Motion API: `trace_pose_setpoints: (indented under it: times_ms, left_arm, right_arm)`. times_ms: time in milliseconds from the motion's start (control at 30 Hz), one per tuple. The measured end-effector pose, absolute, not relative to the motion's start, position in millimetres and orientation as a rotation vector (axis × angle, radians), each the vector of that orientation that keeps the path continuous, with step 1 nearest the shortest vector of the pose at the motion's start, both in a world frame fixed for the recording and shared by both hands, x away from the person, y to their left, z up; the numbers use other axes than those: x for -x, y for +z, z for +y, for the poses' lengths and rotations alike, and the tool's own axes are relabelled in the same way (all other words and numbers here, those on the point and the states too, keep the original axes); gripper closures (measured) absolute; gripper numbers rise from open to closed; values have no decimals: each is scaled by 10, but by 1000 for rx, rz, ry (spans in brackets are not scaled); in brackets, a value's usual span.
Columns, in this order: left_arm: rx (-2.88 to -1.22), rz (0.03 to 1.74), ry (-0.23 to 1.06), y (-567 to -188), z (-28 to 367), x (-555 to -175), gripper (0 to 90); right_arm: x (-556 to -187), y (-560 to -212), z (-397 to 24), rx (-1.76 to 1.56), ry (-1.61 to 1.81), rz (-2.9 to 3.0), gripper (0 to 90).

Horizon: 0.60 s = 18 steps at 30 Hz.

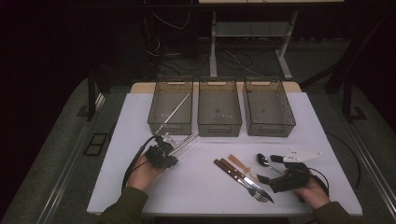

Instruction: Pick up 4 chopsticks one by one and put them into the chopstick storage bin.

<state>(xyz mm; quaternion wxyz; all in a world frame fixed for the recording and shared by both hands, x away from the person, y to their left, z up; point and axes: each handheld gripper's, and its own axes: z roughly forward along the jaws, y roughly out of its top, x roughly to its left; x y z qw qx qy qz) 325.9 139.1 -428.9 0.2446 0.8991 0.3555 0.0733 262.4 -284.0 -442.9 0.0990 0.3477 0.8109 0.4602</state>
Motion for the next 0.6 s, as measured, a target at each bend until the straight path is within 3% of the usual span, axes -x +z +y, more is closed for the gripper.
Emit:
trace_pose_setpoints:
  times_ms: [600]
  left_arm:
    - [-2300,909,221,-4106,1532,-3189,848]
  right_arm:
    - [-2625,-4428,-2842,-1028,1364,2404,38]
